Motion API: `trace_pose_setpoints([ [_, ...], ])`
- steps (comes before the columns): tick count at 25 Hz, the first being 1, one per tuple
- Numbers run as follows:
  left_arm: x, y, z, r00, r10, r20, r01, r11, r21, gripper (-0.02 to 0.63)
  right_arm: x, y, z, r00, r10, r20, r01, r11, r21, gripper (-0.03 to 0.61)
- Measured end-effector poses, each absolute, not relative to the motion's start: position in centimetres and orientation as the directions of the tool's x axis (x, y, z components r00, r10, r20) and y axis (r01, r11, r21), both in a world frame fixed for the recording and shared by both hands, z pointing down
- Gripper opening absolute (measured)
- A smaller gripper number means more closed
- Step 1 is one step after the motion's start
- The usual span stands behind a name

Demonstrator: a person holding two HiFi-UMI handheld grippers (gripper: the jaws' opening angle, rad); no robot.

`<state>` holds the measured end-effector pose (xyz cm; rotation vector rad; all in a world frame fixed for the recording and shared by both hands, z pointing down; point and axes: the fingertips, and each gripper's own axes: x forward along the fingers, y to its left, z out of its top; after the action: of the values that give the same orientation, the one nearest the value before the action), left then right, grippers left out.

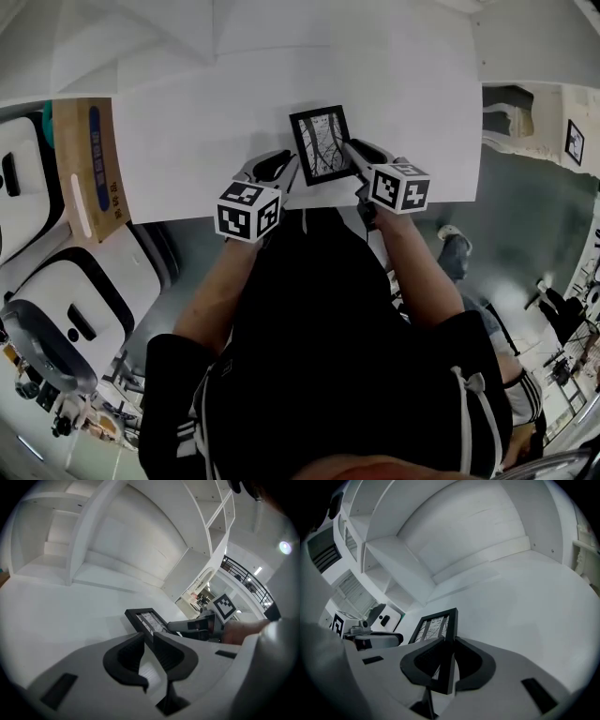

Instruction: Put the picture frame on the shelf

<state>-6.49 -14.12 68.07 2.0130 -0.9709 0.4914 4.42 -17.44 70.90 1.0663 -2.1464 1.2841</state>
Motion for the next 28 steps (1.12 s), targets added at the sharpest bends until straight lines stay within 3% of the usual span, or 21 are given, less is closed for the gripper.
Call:
trace_pose_setpoints([
  [10,-5.3,-14.7,66.0,0.679,-0.461,0.572,-0.727,-0.309,0.613,0.188,4.4,-18.5,66.2,-0.647,-0.453,0.614,-0.759,0.311,-0.572,0.08],
  [28,-3.9,-16.6,60.7,0.715,-0.483,0.506,-0.696,-0.426,0.577,0.192,3.9,-18.7,60.0,-0.685,-0.503,0.528,-0.723,0.373,-0.582,0.08],
])
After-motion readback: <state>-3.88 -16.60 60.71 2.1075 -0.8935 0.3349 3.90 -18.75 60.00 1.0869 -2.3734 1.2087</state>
